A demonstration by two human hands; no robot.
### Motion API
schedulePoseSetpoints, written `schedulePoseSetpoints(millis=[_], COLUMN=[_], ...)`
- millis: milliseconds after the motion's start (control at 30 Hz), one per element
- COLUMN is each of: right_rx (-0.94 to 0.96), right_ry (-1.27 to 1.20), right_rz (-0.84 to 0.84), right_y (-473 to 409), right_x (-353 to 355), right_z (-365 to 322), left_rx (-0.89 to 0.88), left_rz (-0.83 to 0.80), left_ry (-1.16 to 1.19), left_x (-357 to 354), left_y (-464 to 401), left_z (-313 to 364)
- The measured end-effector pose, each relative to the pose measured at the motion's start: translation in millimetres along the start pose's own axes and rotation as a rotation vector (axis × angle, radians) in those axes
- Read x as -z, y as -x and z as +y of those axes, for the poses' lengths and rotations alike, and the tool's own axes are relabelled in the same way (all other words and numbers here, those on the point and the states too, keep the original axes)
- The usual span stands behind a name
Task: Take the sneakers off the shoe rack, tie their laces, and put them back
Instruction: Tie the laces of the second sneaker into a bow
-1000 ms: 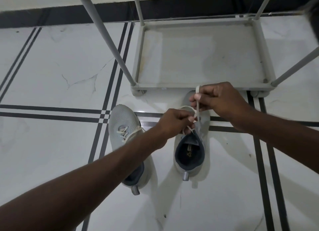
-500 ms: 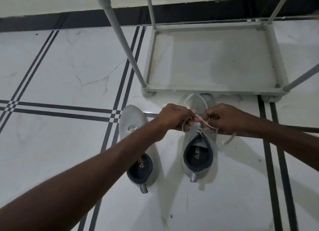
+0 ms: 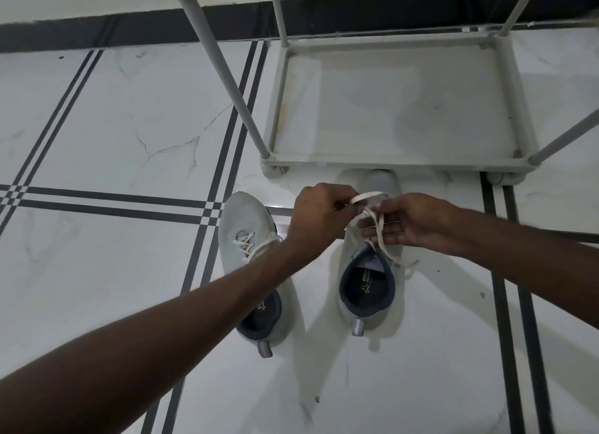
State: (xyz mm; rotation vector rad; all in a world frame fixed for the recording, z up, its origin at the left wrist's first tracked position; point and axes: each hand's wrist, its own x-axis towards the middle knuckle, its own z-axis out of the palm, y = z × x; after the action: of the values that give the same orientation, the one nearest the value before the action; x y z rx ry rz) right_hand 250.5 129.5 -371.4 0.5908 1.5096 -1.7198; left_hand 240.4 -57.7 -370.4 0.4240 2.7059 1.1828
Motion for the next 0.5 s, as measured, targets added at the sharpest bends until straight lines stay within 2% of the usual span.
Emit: schedulePoseSetpoints(millis=[67,167,200,233,300,367,400,467,500], right_rx=[0.026,0.104,0.151,0.206,0.299,0.359,0.394,0.515,0.602], right_ry=[-0.034,-0.065,0.039,0.265,0.88,1.228,1.33,1.462,1.464], right_rz=[0.135,0.429,0.549,0.664,0.799,0.831,0.809,0.741,0.697], right_y=[1.5,1.6,2.5,4.4,9.9,13.3,13.2,12.1,12.5], right_x=[5.6,18.2,28.1,39.8,62.0,69.2,66.6,52.0,43.8], right_z=[1.3,4.9,8.8,12.4,22.9,37.1,45.6,59.8,64.4], left_rx=[0.211,0.553,0.674,0.795,0.955,0.95,0.858,0.538,0.36], left_rz=[-0.057,-0.153,-0.168,-0.175,-0.199,-0.219,-0.229,-0.211,-0.144], left_ry=[0.247,0.559,0.571,0.543,0.469,0.396,0.29,-0.067,-0.177], left_x=[2.7,6.5,8.8,11.8,15.7,15.5,12.9,8.9,6.8], left_y=[4.1,14.7,19.2,23.6,30.2,33.9,35.3,37.5,38.8], left_z=[-4.8,-13.0,-17.2,-21.4,-34.6,-42.5,-44.9,-42.7,-37.1])
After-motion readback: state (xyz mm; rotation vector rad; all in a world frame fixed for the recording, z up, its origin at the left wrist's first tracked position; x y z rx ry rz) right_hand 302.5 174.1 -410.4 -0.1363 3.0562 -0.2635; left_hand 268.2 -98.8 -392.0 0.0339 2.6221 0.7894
